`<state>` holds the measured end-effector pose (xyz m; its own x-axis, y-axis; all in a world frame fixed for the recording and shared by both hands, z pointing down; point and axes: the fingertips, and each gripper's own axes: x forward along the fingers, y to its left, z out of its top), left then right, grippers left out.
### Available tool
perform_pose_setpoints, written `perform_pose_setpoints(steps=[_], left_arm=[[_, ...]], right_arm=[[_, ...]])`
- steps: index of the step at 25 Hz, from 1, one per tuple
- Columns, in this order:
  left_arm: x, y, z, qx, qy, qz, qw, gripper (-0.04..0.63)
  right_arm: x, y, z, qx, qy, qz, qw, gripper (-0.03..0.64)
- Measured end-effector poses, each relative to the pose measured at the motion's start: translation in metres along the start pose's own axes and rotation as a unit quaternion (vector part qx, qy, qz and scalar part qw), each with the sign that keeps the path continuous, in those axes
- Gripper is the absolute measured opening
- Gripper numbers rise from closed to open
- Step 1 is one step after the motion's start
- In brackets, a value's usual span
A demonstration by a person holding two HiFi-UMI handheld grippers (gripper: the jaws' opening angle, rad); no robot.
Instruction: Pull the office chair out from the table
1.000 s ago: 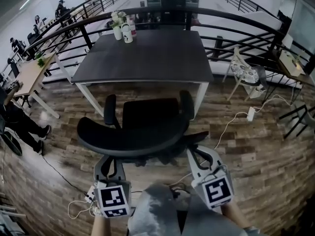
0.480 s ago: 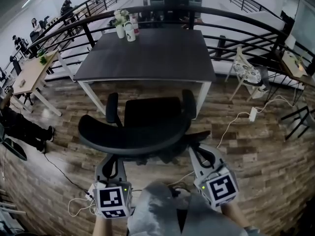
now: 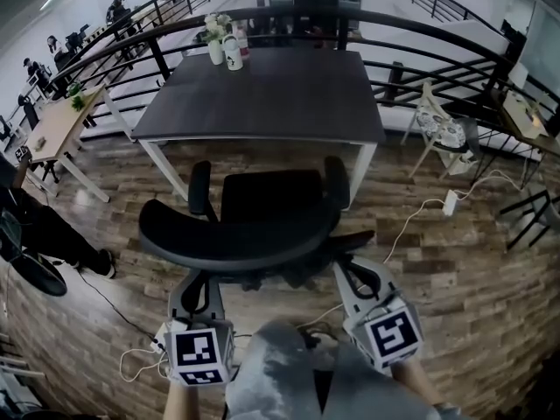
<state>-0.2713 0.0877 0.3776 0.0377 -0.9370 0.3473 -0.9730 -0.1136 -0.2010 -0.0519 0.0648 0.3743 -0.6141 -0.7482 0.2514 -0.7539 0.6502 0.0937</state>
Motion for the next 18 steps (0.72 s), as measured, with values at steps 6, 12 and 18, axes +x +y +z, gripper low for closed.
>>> perform_pose_setpoints(steps=[6,12,18], left_arm=[[0.0017,0.0006,-0.0016,0.001,-0.002,-0.001,1.0,0.009],[-0.0009,-0.0002,-0.0015,0.002,-0.003,0.0,1.0,0.009],[-0.0024,0.0026,0.0009,-0.004,-0.006,0.004,1.0,0.009]], right_arm=[[0.003,0.0028,-0.0025,0.003,0.001,0.002,1.0,0.003],[0.0006,0.0047,-0.0022,0.002,0.001,0.002,1.0,0.003],[-0.0028,0.0041,-0.0004,0.0,-0.001,-0.001,1.0,0.003]])
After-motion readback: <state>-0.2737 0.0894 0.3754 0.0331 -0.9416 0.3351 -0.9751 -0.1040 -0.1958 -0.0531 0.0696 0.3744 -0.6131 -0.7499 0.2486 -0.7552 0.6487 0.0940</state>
